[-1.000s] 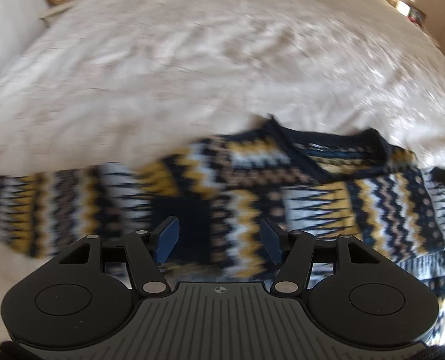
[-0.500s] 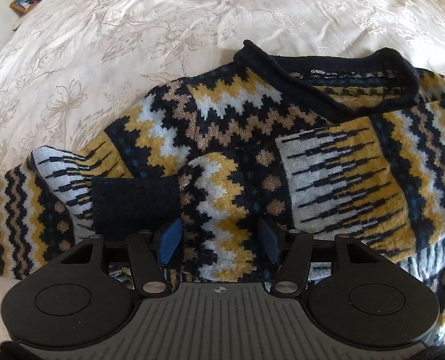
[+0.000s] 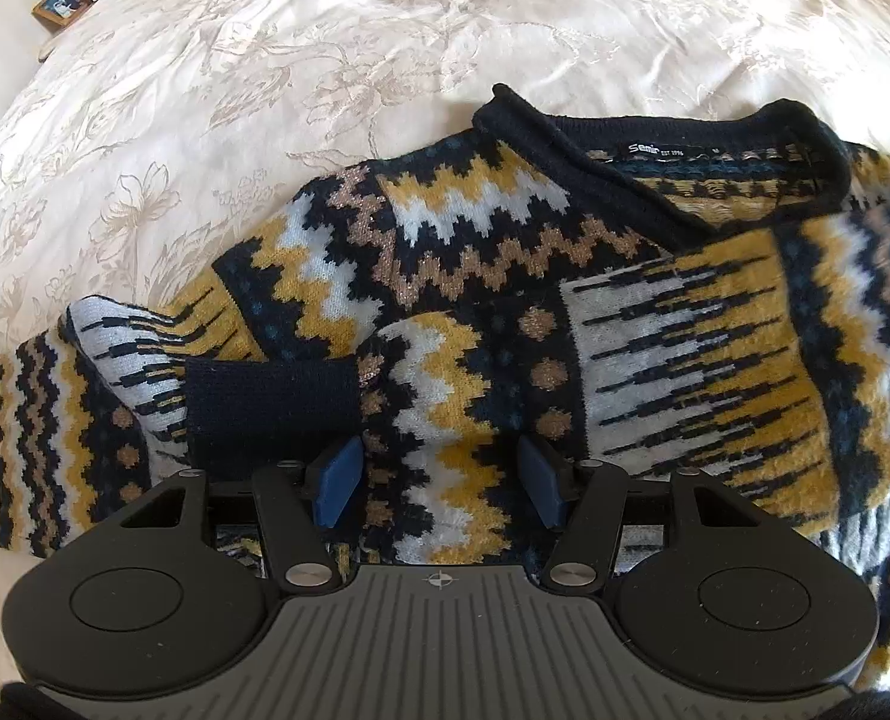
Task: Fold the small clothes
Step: 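Open the right tool to release the cuff onto the sweater body, then reach the left tool to the other sleeve cuff and close on it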
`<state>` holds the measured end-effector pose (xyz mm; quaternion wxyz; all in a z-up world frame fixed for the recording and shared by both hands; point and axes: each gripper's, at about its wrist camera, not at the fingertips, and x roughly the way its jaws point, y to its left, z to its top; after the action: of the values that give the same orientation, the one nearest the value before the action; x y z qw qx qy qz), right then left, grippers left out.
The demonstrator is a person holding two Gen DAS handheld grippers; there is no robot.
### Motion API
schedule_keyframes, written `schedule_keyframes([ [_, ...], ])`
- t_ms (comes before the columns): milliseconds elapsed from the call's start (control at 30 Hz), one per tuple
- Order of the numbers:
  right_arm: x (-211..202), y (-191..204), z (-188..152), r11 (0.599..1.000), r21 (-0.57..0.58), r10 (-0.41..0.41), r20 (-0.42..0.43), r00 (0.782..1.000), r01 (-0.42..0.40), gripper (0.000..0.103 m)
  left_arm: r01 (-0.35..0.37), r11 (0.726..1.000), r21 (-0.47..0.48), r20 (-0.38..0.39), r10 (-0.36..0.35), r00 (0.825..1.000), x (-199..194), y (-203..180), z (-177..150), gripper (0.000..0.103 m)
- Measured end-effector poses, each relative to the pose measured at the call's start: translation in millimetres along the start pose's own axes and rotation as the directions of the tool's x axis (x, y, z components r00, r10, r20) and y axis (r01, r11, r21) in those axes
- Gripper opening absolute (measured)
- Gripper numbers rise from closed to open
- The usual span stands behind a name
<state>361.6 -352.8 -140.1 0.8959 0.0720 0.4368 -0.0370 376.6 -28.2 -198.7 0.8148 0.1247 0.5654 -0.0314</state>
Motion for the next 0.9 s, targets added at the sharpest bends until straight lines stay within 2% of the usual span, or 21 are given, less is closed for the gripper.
schedule_keyframes([
  [67,15,-6,4,0.995,0.036,-0.088,-0.038,0.995,0.090,0.018,0.004,1.000,0.004,-0.001,-0.004,1.000,-1,1,1,0.057],
  [100,13,-9,7,0.991,0.056,-0.118,-0.024,0.993,0.119,0.027,0.008,1.000,0.004,-0.003,-0.008,1.000,-1,1,1,0.057],
  [133,3,-15,5,0.989,0.077,-0.124,0.004,0.992,0.124,0.028,0.013,1.000,0.000,-0.003,-0.013,1.000,-3,3,2,0.057],
  [200,-12,-17,11,0.993,0.099,-0.076,0.046,0.996,0.071,0.028,0.023,1.000,-0.015,-0.003,-0.023,1.000,-5,7,1,0.057],
  [267,-21,-11,13,0.994,0.096,0.040,0.041,0.998,-0.044,0.027,0.029,0.999,-0.024,0.001,-0.029,1.000,-5,9,0,0.057],
  [333,-20,2,9,0.992,0.048,0.113,-0.010,0.994,-0.113,0.027,0.028,0.999,-0.024,0.003,-0.028,1.000,-5,9,0,0.057],
  [400,-10,15,1,0.988,0.003,0.152,-0.073,0.986,-0.152,0.027,0.027,0.999,-0.024,0.002,-0.026,1.000,-5,9,0,0.057],
  [467,8,18,-8,0.988,0.010,0.154,-0.139,0.978,-0.154,0.027,0.027,0.999,-0.022,0.000,-0.027,1.000,-5,10,0,0.057],
  [500,18,16,-13,0.992,0.026,0.128,-0.167,0.978,-0.125,0.026,0.028,0.999,-0.020,0.001,-0.028,1.000,-5,9,-1,0.057],
  [600,38,-2,-22,0.997,0.082,0.012,-0.221,0.975,0.006,0.013,0.025,1.000,-0.011,0.007,-0.025,1.000,-6,14,-4,0.057],
  [633,36,-6,-20,0.995,0.100,0.006,-0.210,0.978,0.015,0.016,0.026,1.000,-0.010,0.009,-0.026,1.000,-8,15,-6,0.056],
  [700,19,-7,-18,0.994,0.106,0.025,-0.159,0.987,-0.008,0.028,0.020,0.999,-0.030,0.014,-0.020,1.000,-13,24,-8,0.055],
  [800,-6,6,-21,0.996,0.065,0.062,-0.117,0.991,-0.054,0.028,-0.009,0.997,-0.074,0.037,0.012,0.999,-24,39,-15,0.055],
  [900,-22,25,-36,0.992,0.018,0.124,-0.118,0.985,-0.123,0.028,-0.023,0.992,-0.124,0.049,0.029,0.998,-37,55,-28,0.055],
])
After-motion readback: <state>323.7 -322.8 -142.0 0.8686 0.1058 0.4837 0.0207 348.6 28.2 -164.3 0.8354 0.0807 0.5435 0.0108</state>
